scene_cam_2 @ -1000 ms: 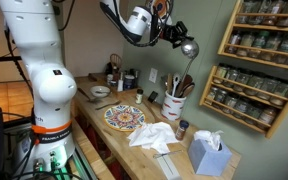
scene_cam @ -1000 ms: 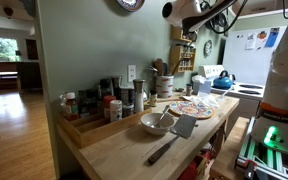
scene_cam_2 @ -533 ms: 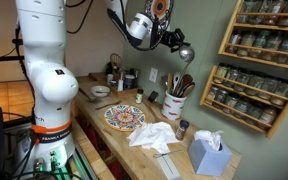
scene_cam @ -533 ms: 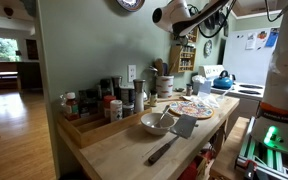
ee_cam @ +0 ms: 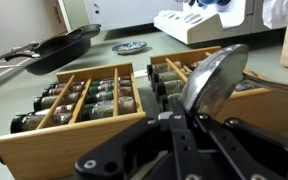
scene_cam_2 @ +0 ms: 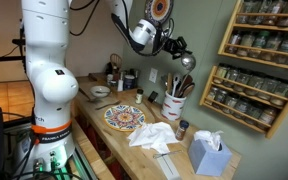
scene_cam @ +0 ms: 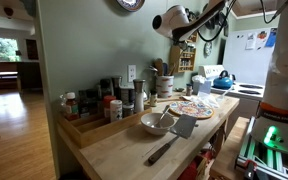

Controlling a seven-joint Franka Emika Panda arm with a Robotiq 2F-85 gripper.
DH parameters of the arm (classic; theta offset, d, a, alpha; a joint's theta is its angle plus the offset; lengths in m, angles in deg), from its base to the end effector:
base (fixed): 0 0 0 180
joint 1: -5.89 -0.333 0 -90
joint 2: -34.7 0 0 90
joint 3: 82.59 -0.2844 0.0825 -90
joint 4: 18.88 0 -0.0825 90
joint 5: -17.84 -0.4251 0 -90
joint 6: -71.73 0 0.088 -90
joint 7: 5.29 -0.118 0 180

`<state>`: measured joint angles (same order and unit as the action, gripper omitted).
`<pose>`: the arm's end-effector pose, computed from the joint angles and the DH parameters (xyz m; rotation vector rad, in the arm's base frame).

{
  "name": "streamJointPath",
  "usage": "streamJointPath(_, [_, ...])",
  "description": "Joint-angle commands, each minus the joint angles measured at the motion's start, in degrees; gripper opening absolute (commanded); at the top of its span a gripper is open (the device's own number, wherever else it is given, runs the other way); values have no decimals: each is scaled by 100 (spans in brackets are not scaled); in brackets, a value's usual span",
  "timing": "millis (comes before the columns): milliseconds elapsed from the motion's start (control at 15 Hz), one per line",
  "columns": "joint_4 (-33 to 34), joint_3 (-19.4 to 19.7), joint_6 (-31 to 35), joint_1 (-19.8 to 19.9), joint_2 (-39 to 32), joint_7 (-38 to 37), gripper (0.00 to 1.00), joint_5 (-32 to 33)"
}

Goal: Put the silver ladle with a wooden handle in the white bucket

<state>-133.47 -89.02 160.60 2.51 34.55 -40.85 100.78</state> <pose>0.5873 -0.0191 0.4650 1.6777 -0.0693 0.2153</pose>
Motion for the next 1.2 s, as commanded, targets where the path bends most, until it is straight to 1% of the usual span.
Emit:
streamJointPath(0, [-72,67,272,-50,-155,-107,1,17])
streamJointPath(267, [-57,80,732,-31,-353,-164,1,55])
streamJointPath(533, [-89,156,1533,31,-445,-150,1,123])
streamJointPath(800, [-129,277,2117,99,-465,-88,1,202])
streamJointPath(1133, [-223,413,3000,211,-400,-74,1,473])
